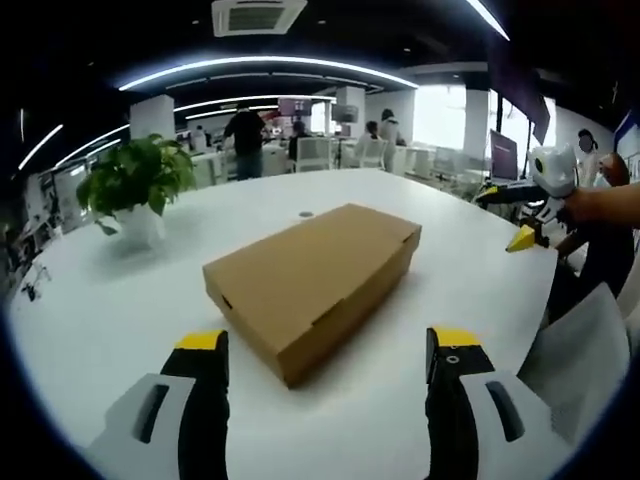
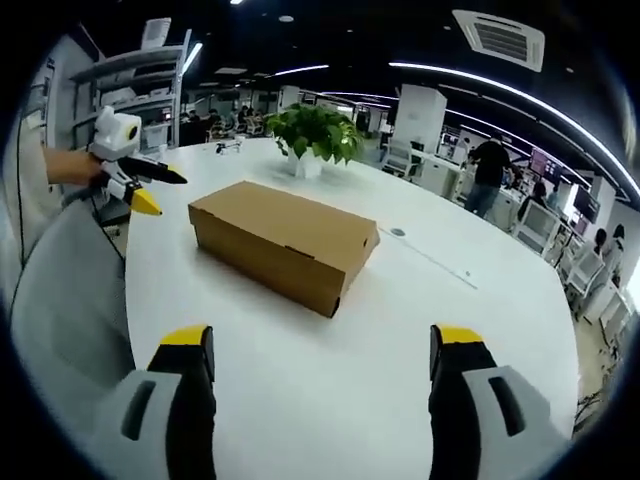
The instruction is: Operate the shoe box by opening the lid, removing the specified soft item, and placing it in the target area until the item is outside and the box remains undamaged.
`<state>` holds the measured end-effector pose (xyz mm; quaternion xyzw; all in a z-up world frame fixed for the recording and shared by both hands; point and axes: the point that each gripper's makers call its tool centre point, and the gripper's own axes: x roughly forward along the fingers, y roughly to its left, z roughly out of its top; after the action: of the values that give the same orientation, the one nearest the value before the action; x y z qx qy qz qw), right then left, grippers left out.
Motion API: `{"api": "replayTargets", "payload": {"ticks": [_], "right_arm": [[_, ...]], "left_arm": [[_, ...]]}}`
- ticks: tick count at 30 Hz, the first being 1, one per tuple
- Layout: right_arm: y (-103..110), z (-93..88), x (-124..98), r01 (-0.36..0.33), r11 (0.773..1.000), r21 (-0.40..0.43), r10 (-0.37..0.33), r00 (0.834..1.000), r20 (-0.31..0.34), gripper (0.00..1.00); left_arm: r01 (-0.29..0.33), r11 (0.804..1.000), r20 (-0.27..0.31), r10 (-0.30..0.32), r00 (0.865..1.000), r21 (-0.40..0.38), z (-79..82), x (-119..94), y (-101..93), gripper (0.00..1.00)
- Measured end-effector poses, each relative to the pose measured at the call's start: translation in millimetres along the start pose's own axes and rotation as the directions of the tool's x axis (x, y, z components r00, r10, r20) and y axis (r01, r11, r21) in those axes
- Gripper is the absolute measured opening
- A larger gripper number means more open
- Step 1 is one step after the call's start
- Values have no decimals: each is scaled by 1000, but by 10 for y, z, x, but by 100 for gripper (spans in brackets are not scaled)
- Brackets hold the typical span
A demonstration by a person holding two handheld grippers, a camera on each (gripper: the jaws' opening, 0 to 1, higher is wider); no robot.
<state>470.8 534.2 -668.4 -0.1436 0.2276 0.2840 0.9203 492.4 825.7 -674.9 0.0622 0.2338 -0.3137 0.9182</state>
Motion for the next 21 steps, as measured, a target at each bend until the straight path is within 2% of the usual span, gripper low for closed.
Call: {"api": "replayTargets", "payload": {"ticks": [10,21], "right_arm": [[-165,17,294,-17,1000,-8,17,1000,17,72],[-181,57,574,-75,997,-30,75,997,19,64]], "left_arm": [[-34,999,-18,33,999,-13,-42,156,125,73],[-51,999,-57,50,997,-17,-154,300,202,66]]}}
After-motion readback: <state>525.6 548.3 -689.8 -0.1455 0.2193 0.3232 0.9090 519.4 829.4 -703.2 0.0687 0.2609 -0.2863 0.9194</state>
